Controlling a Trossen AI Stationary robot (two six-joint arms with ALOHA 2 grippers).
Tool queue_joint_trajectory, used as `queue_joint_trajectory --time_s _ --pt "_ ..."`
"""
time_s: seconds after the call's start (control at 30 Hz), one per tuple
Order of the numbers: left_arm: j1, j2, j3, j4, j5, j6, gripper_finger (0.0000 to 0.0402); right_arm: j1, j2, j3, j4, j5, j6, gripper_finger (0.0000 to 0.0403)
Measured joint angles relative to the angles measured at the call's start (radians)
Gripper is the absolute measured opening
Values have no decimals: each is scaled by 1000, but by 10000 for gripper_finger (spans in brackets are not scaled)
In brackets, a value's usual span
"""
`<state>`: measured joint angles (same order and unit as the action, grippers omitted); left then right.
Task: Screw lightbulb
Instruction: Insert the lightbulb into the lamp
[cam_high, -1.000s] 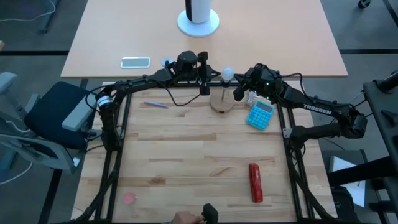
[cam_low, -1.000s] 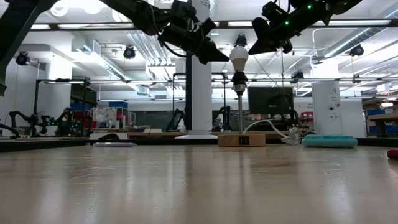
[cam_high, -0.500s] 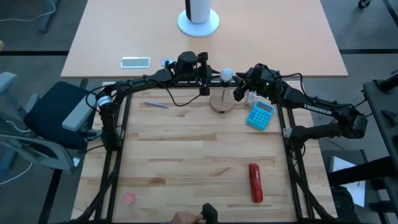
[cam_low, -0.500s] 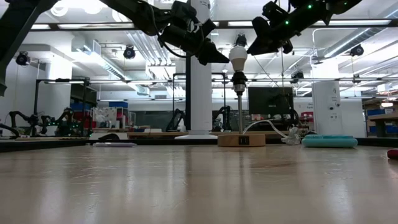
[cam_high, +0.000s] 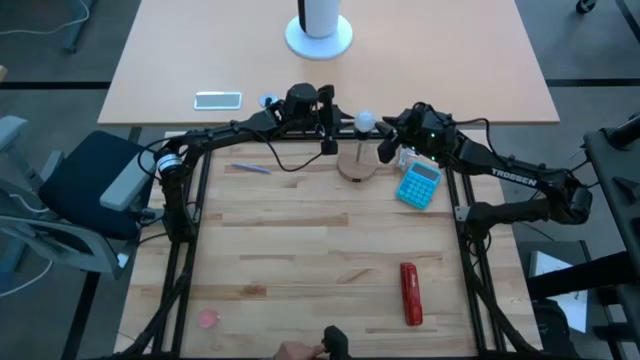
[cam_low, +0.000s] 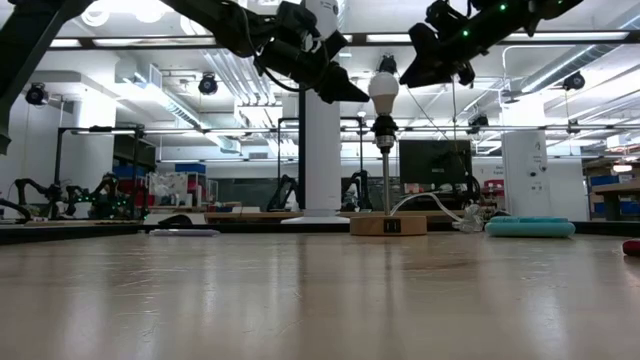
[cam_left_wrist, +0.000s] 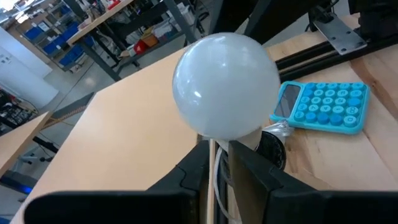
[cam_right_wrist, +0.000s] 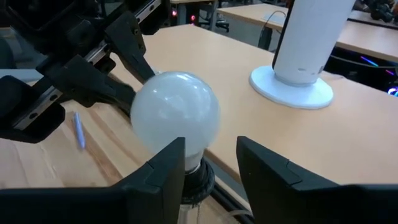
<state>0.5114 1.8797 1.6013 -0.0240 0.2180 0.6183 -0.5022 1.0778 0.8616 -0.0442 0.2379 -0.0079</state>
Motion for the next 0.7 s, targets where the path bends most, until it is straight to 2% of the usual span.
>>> queue_joint_trajectory --time_s 0.3,0.5,0.63,0.7 --pt "1 -3 0 -36 -2 -18 52 0 -3 0 -13 -1 6 127" --pt "2 -31 0 -142 -45 2 52 1 -5 0 -73 -17 8 124" --pt "3 -48 0 -186 25 90 52 1 -5 0 -71 -119 -45 130" --pt "2 -49 0 -171 70 130 52 1 -5 0 -49 -128 -73 128"
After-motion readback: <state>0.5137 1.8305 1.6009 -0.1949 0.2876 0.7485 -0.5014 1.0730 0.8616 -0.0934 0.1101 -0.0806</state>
